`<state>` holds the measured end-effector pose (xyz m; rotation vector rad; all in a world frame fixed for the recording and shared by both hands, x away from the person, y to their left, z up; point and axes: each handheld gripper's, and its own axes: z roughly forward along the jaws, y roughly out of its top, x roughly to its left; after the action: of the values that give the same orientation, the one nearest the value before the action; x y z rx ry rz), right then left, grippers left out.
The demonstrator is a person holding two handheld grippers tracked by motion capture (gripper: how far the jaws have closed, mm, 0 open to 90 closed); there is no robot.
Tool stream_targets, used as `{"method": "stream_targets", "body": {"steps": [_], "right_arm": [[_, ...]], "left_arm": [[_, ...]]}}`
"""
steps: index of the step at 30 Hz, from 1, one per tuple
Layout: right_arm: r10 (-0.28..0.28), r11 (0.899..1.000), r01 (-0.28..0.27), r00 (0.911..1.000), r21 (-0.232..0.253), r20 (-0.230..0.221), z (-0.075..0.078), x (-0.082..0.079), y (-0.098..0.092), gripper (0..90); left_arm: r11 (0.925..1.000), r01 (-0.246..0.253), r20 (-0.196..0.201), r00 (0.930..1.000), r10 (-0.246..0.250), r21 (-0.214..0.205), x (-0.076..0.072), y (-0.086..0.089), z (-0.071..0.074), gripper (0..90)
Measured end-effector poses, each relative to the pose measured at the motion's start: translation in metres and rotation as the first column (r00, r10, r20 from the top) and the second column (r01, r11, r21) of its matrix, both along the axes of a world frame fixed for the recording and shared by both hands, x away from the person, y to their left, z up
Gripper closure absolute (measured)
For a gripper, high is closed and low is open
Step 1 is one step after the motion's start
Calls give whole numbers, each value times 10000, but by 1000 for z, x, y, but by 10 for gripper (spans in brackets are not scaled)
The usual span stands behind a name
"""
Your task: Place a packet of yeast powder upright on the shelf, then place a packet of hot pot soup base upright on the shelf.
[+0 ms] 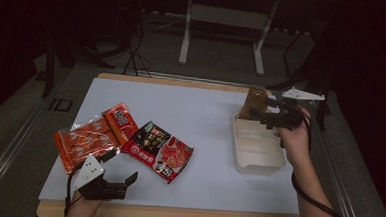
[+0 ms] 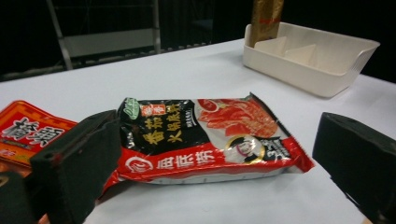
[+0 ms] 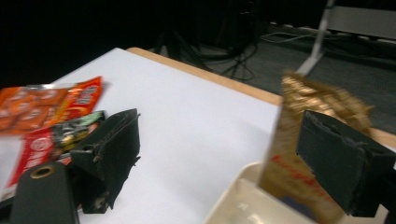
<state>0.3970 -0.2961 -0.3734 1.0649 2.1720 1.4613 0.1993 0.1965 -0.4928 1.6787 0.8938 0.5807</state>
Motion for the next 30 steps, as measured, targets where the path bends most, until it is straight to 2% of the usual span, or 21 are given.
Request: {"method": "stream_targets", "body": {"steps": [2, 3, 5, 6, 7, 12, 14, 16, 18, 19, 22, 24, 30], "right_arm": [[129, 9999, -129, 9999, -19, 67, -1, -5, 2, 140], [584, 9983, -585, 9979, 33, 262, -1, -19, 5, 150], [888, 9960, -890, 9953, 45, 398, -1, -27, 8, 151], [888, 9960, -890, 9953, 45, 398, -1, -27, 8, 151], [1012, 9948, -1014, 9931, 8, 599, -1, -38, 9, 150], [1284, 9915, -1297, 9885, 126, 796, -7, -63, 12, 145], [1323, 9912, -1326, 9877, -26, 838, -11, -72, 14, 144], [1381, 9904, -1375, 9872, -125, 800, -15, -80, 15, 143], [1413, 9897, -1425, 9873, 113, 734, -19, -87, 15, 143], [1362, 9904, -1376, 9877, 141, 765, -21, -90, 15, 142], [1411, 9885, -1451, 9862, 420, 864, -24, -97, 11, 143], [1460, 9878, -1502, 9853, 417, 885, -26, -102, 9, 143], [1493, 9861, -1562, 9825, 568, 1115, -30, -119, 9, 145]], "left_arm": [[9999, 112, -79, 9999, -112, -37, 0, -2, 1, 21], [9989, 404, -485, 9980, -414, -226, 0, -7, 4, 21], [9979, 646, -771, 9949, -652, -106, 1, -15, 7, 22], [9979, 646, -771, 9949, -652, -106, 1, -15, 7, 22], [9974, 712, -853, 9938, -715, -63, 2, -17, 8, 22], [9932, 1151, -1001, 9882, -1161, -158, 6, -25, 11, 23], [9920, 1261, -1012, 9869, -1254, 4, 8, -29, 14, 30], [9926, 1202, -891, 9890, -1184, 150, 10, -32, 16, 61], [9908, 1353, -964, 9862, -1343, 46, 14, -34, 17, 151], [9898, 1421, -1039, 9845, -1410, 33, 16, -35, 18, 158], [9863, 1650, -1017, 9811, -1648, -67, 21, -39, 20, 316], [9845, 1755, -1070, 9788, -1749, -40, 26, -43, 22, 407], [9878, 1467, -1296, 9818, -1389, 522, 45, -58, 32, 635]]}}
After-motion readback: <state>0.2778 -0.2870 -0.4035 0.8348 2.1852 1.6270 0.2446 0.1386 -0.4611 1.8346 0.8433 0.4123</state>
